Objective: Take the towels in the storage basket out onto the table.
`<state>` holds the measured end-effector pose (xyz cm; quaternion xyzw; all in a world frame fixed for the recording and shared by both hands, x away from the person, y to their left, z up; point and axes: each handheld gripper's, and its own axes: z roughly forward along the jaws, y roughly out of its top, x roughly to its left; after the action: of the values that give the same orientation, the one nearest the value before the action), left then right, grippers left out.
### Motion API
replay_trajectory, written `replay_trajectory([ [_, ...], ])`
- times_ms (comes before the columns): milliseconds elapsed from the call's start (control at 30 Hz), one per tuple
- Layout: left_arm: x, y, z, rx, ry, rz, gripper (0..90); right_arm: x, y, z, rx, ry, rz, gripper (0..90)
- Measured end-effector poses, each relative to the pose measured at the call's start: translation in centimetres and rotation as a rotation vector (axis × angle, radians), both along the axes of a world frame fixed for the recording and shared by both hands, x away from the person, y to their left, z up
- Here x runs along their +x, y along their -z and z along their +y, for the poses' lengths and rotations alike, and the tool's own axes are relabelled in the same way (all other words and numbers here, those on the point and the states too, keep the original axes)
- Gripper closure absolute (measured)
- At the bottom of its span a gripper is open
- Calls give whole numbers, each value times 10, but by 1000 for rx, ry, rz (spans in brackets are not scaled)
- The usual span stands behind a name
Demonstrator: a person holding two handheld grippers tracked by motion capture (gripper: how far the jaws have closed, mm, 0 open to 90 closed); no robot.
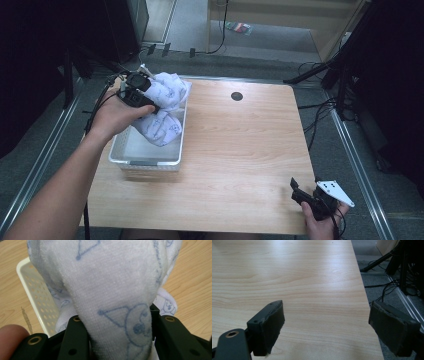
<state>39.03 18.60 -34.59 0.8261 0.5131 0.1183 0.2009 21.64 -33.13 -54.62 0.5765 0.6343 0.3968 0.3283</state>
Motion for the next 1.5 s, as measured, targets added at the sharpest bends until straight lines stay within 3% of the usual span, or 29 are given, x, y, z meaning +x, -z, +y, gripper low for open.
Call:
replay_trajectory([
  [333, -1, -16, -34, -25, 65, -19, 610, 0, 0, 1, -9, 6, 3, 133],
  [700, 1, -13, -76, -30, 121, -15, 606, 0, 0, 0, -4, 1, -3, 133],
  [1033, 5, -2, -125, -46, 177, -8, 605, -1, 0, 0, 2, -2, -9, 133],
  [1500, 5, 26, -168, -50, 231, 16, 603, -2, 0, 0, 5, -9, -17, 132],
])
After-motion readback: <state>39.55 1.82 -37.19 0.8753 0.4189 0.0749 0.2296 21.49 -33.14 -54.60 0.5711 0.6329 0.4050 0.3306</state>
